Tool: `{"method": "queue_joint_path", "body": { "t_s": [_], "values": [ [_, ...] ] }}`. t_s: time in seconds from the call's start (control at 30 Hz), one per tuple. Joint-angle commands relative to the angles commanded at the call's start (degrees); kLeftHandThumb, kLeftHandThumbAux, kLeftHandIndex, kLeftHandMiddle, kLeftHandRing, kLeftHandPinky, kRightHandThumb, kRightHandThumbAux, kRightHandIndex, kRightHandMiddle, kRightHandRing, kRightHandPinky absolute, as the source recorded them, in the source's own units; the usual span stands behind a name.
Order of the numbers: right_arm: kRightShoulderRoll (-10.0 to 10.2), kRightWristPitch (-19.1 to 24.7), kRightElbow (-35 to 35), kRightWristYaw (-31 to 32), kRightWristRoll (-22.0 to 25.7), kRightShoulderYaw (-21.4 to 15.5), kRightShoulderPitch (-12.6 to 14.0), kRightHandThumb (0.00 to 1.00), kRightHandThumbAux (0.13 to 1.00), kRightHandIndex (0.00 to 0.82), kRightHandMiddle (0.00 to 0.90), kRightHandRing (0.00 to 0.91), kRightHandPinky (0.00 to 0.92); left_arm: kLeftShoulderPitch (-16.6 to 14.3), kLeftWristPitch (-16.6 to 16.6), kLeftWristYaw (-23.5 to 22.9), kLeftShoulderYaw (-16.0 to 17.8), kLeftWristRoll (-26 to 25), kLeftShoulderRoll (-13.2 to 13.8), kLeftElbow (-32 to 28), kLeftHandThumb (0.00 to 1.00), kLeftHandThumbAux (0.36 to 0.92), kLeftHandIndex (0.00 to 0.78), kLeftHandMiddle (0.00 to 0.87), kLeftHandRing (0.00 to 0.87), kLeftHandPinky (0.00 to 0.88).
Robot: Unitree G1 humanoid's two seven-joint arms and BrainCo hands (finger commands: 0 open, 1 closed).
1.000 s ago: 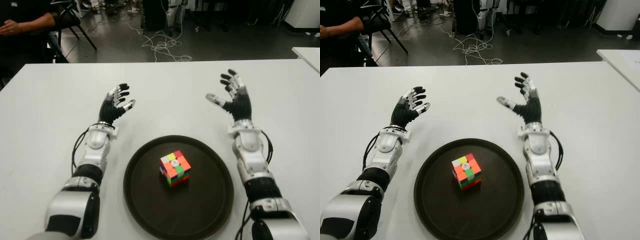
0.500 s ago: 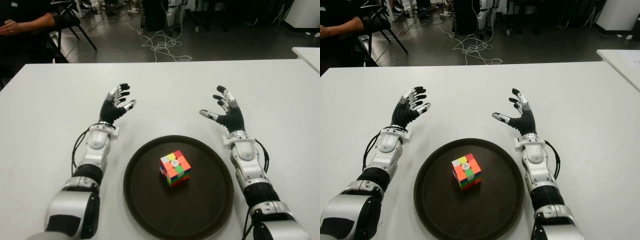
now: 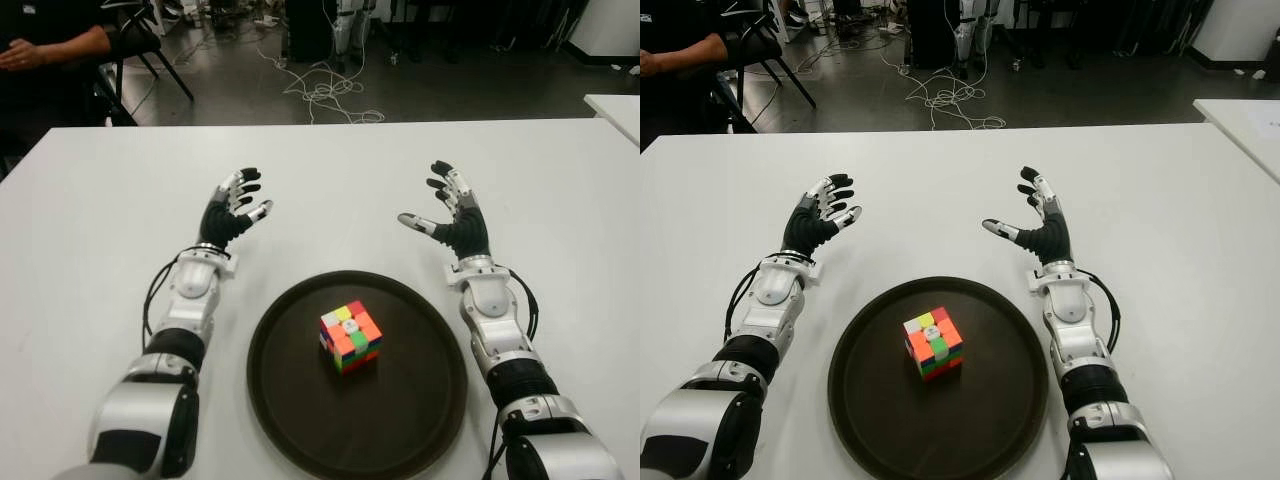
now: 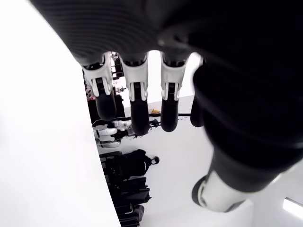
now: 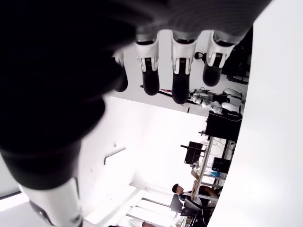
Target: Pick up the Rubik's Cube and put it in the plate
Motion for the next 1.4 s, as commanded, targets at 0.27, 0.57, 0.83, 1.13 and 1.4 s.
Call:
{"method": "queue_joint_path", "body": {
  "t_s": [0.27, 0.57, 0.83, 1.13, 1.4],
  "values": [
    [0.02, -0.12, 0.14, -0.67, -0.32, -0.12, -0.19, 0.000, 0.797, 0.079, 0.151, 0.142, 0.112, -0.02, 0.06, 0.30, 0.16, 0.10, -0.11, 0.10, 0.007, 0.831, 0.194, 0.191, 0.161, 0.129],
    [-0.56, -1.02, 0.51, -2.16, -0.72, -0.58, -0.72, 0.000, 0.802, 0.090, 0.166, 0.155, 0.114, 0.05, -0.30, -0.08, 1.03, -1.11, -0.66, 0.26, 0.009, 0.832, 0.189, 0.191, 0.160, 0.130],
    [-0.81, -0.92, 0.32, -3.10, -1.04, -0.69, -0.99, 0.000, 0.799, 0.090, 0.166, 0.151, 0.106, 0.06, -0.48, 0.41, 1.44, -1.65, -0.89, 0.38, 0.022, 0.831, 0.180, 0.193, 0.158, 0.127],
    [-1.11, -2.22, 1.04, -3.92, -0.86, -0.92, -1.37, 0.000, 0.819, 0.101, 0.173, 0.156, 0.115, 0.39, -1.18, 0.71, 1.52, -1.63, -0.92, 0.25, 0.028, 0.805, 0.178, 0.192, 0.155, 0.119],
    [-1.19, -1.85, 0.21, -3.67, -0.51, -0.98, -1.08, 0.000, 0.804, 0.094, 0.166, 0.148, 0.103, 0.71, -3.08, 0.93, 2.13, -2.03, -1.36, 0.14, 0.053, 0.795, 0.156, 0.172, 0.146, 0.129]
  ]
}}
